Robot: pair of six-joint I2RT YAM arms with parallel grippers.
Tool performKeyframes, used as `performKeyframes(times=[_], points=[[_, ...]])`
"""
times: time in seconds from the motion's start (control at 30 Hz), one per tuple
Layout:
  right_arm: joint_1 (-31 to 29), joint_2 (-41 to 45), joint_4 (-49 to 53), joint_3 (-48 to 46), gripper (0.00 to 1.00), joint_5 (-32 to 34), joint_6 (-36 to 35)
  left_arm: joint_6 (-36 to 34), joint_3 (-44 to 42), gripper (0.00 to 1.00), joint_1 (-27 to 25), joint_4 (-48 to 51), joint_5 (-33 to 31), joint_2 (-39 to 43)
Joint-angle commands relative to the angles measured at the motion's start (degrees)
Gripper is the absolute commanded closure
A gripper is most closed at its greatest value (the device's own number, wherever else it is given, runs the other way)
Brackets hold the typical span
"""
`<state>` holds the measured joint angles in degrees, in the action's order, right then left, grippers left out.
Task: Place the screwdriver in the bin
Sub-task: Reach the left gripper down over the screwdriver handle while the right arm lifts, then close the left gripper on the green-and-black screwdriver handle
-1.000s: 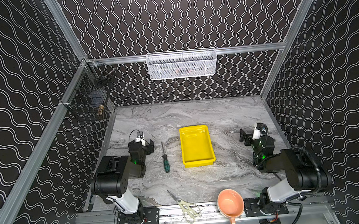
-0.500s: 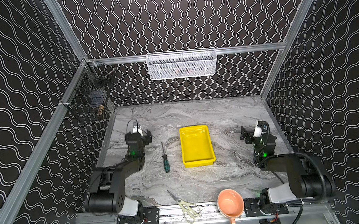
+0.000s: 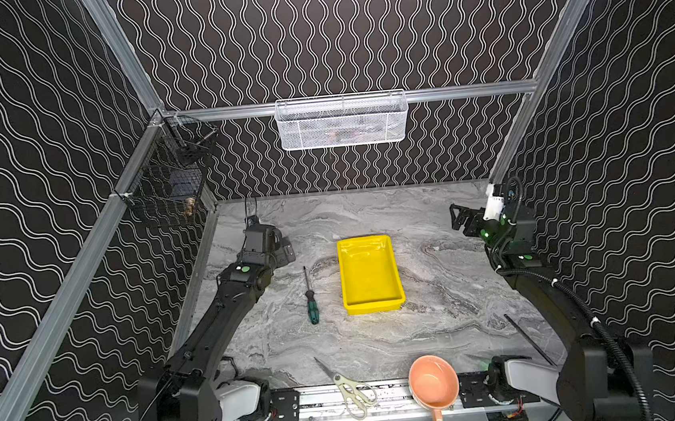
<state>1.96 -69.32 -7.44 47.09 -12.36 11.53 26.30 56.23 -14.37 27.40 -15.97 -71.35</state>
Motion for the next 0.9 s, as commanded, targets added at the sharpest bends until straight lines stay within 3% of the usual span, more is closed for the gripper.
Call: performKeyframes(times=[0.0,0.33,0.5,0.87], points=[[-1.0,-1.0,13.3,2.9,0.0,-5.6,-0.6,4.1,0.7,0.01,-2.0,12.2,6.1,-0.4],[-9.2,-1.8,17.4,4.2,0.0,-4.9,-7.5,9.1,-0.7,0.04,-8.3,13.8,9.9,-4.8],[-9.9,-5.0,18.9,5.9,0.0,-10.1,-9.0,9.7,-1.9,0.06,-10.3,11.7,10.9,-8.8],[-10.3,-7.2,18.3,5.5,0.0,-10.4,-9.3,10.1,-4.4,0.11,-10.7,7.2,12.8,-15.9]])
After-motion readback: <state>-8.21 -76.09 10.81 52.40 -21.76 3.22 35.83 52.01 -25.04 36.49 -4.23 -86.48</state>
